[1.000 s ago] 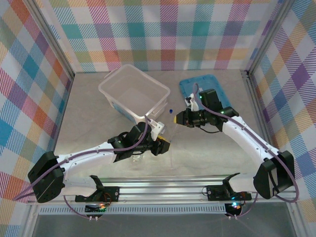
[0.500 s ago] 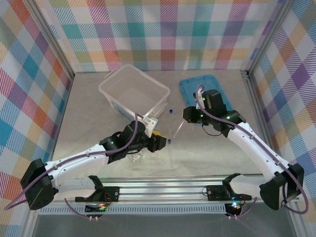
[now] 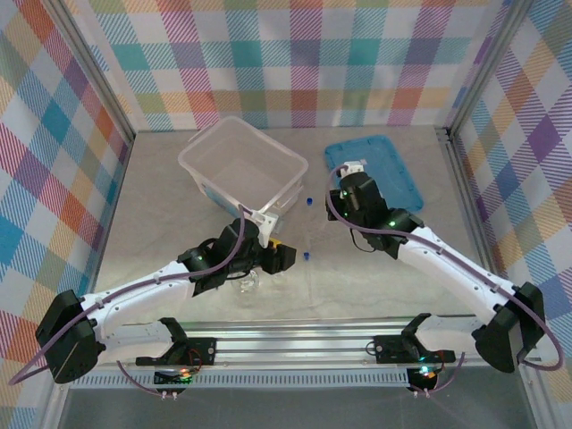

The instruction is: Organize the chemistry lab equipment

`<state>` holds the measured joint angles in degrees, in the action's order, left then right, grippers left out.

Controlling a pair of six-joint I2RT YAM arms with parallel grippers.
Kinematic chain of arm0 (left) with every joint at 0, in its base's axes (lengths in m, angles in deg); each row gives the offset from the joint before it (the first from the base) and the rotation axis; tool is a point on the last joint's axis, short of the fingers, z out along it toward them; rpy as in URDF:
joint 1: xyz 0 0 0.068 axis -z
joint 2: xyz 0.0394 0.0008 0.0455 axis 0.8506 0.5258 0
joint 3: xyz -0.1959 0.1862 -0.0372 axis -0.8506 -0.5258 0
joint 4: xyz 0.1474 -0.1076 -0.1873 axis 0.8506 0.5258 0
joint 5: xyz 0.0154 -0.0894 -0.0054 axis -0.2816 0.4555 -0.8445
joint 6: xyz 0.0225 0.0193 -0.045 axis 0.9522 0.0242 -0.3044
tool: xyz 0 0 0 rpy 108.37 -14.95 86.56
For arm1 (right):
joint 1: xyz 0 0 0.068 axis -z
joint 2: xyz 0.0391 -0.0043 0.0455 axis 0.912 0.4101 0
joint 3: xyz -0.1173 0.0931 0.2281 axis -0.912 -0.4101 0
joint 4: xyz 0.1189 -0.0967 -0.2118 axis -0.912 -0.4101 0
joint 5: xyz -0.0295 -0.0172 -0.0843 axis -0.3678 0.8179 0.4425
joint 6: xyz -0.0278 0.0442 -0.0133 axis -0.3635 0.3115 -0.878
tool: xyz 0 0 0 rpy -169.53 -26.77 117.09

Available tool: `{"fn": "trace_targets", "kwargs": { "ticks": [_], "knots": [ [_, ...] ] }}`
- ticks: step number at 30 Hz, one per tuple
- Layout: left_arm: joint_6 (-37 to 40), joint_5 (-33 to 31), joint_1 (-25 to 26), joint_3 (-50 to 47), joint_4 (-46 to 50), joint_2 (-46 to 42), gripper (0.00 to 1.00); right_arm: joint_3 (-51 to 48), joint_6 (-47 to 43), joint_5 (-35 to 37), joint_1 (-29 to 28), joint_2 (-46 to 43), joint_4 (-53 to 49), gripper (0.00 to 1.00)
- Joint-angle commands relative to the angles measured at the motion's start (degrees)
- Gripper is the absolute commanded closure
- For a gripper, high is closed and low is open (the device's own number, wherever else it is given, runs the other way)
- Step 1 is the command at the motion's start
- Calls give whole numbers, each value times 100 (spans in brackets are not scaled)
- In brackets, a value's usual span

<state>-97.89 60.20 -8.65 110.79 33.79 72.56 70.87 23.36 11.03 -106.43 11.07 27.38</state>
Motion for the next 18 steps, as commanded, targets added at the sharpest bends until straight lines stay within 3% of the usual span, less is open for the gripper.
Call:
{"fn": "trace_targets", "kwargs": {
  "ticks": [1,18],
  "knots": [
    [-129,8,-78,-96,21,-125,42,-94,-217,668,-193,202,601,85],
    [-304,131,-253,-314,-16,-198,38,-323,-630,1119,-321,878,1364,86]
  ]
}}
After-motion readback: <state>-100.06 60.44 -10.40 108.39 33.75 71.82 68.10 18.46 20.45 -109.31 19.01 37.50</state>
